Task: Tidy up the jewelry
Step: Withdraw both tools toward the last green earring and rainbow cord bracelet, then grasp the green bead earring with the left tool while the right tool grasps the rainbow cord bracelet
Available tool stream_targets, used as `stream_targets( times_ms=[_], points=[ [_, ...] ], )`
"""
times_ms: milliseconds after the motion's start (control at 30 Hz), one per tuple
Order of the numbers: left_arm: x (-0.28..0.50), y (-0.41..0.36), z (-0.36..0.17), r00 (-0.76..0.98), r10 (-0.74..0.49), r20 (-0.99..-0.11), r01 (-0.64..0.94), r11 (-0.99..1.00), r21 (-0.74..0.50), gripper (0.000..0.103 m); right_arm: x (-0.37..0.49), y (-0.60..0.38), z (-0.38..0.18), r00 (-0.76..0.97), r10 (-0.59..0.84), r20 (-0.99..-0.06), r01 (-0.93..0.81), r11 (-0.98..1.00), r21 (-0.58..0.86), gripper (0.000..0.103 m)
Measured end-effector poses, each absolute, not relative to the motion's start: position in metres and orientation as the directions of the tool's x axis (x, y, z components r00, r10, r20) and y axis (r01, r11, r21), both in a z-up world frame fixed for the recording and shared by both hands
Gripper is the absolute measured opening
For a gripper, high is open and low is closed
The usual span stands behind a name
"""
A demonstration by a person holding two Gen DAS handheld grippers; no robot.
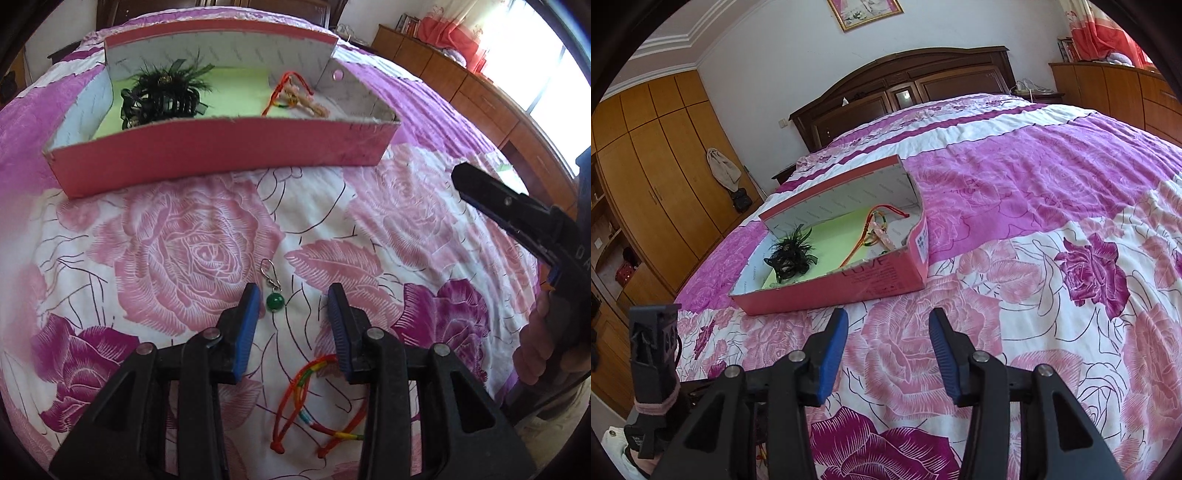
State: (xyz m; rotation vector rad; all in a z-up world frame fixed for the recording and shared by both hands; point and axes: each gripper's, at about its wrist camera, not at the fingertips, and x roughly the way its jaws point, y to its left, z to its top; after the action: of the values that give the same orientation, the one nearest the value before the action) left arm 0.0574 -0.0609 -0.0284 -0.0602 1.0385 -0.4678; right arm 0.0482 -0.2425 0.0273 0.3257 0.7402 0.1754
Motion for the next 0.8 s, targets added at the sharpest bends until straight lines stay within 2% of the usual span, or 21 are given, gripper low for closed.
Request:
stream_targets(
  times_ms=[333,433,500,567,800],
  points=[
    [0.059,-0.061,-0.033,0.395,-0.387,-0.833,0.335,0.905,-0.261,0.029,0.048,-0.243,0.025,0.720,0.276,-0.637,-0.037,0.932,0.361,0.049],
    [0.062,-0.062,-0.033,0.403,-0.375,-0.835,0.332,0.910,-0.248,0.020,0.048,-0.243,0.025,0.719,0.276,-0.637,-0.039,0.932,0.361,0.049],
    [0.063,-0.061,-0.032,0.406,-0.370,-0.835,0.326,0.913,-0.246,0.007,0.047,-0.243,0.025,0.719,0.276,-0.637,-0.039,0.932,0.360,0.049],
    [0.063,-0.059,-0.032,0.411,-0.364,-0.836,0.321,0.916,-0.241,0.001,0.046,-0.242,0.025,0.718,0.277,-0.639,-0.042,0.933,0.357,0.049],
    [0.056,-0.056,-0.021,0.449,-0.362,-0.817,0.335,0.916,-0.222,0.001,0.040,-0.232,0.029,0.711,0.281,-0.645,-0.062,0.938,0.340,0.049]
  ],
)
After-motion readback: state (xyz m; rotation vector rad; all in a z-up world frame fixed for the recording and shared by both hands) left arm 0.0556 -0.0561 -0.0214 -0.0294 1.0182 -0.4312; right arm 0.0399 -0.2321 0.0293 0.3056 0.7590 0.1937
